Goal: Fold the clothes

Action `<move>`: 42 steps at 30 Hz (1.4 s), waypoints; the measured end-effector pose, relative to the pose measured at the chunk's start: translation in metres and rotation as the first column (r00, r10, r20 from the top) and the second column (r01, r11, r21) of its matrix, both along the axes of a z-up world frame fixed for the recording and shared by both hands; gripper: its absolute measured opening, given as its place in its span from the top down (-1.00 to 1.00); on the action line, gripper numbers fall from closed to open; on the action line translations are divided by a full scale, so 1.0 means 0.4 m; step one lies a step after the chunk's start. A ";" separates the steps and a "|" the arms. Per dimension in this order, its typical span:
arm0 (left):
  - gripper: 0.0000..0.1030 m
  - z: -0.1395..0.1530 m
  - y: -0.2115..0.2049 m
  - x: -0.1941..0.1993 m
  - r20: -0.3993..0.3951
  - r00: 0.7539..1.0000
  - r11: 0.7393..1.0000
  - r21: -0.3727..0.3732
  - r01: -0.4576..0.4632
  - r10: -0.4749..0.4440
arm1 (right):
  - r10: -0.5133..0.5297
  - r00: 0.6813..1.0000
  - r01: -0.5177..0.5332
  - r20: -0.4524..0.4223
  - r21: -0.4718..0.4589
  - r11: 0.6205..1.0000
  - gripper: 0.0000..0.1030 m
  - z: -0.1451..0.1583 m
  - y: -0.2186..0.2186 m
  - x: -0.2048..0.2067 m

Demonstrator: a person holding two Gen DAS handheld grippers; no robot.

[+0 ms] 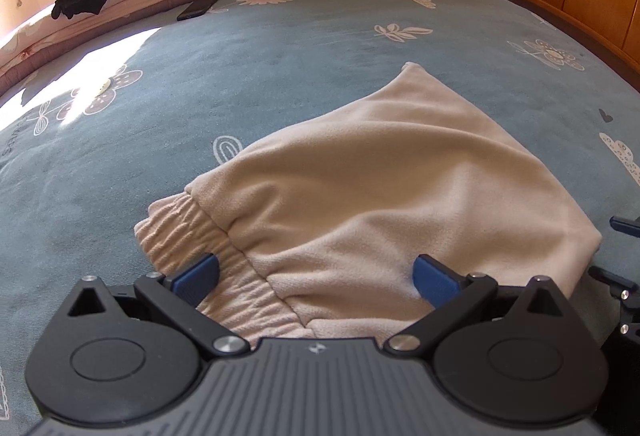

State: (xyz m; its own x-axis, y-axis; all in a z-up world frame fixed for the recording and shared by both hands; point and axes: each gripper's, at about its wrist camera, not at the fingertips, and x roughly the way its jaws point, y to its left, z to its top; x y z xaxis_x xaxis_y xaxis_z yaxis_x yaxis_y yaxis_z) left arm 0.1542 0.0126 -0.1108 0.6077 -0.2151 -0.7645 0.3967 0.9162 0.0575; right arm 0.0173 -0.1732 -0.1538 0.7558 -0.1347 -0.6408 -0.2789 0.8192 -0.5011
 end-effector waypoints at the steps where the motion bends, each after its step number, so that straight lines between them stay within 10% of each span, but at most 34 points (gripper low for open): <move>1: -0.99 0.012 -0.003 -0.006 0.017 1.000 1.000 -0.004 0.007 -0.007 | -0.004 1.000 0.004 0.029 0.001 1.000 0.09 0.018 0.000 -0.005; 6: -0.99 0.024 -0.019 -0.020 0.072 0.997 0.999 0.030 0.027 -0.029 | 0.016 0.989 -0.034 0.149 0.118 0.992 -0.13 0.123 0.012 0.018; 12: -1.00 -0.060 0.057 -0.018 -0.027 0.999 0.997 -0.054 -0.048 0.047 | 0.039 0.999 -0.029 -0.031 0.275 0.961 -0.12 0.045 0.039 0.078; 17: -1.00 -0.062 0.096 -0.010 -0.093 0.993 0.991 -0.102 -0.082 0.073 | 0.038 0.999 -0.031 -0.008 0.418 0.908 -0.11 0.109 -0.011 0.076; 22: -0.99 -0.043 0.068 -0.033 -0.048 0.997 0.998 -0.034 -0.060 0.059 | 0.032 0.997 -0.062 0.067 0.507 0.860 0.04 0.198 -0.022 0.194; 29: -0.99 0.047 0.176 -0.073 0.025 0.990 0.988 -0.070 -0.138 0.140 | 0.163 0.986 -0.133 -0.014 0.520 0.844 0.11 0.112 0.113 0.288; 35: -0.99 0.124 0.251 -0.104 0.152 0.961 0.973 -0.052 -0.225 0.230 | 0.385 0.916 -0.260 -0.110 0.569 0.781 0.22 0.085 0.213 0.191; 42: -0.99 0.127 0.281 -0.107 0.161 0.947 0.959 -0.113 -0.261 0.276 | 0.257 0.966 -0.178 -0.030 0.643 0.745 0.20 0.158 0.160 0.272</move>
State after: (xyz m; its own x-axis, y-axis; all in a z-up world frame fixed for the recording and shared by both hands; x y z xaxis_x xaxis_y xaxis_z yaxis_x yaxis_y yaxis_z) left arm 0.1113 0.1251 -0.0601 0.7735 -0.0880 -0.6276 0.1265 0.9918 0.0168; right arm 0.1262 -0.1090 -0.0906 0.6339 0.4883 -0.5998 -0.5092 0.8472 0.1516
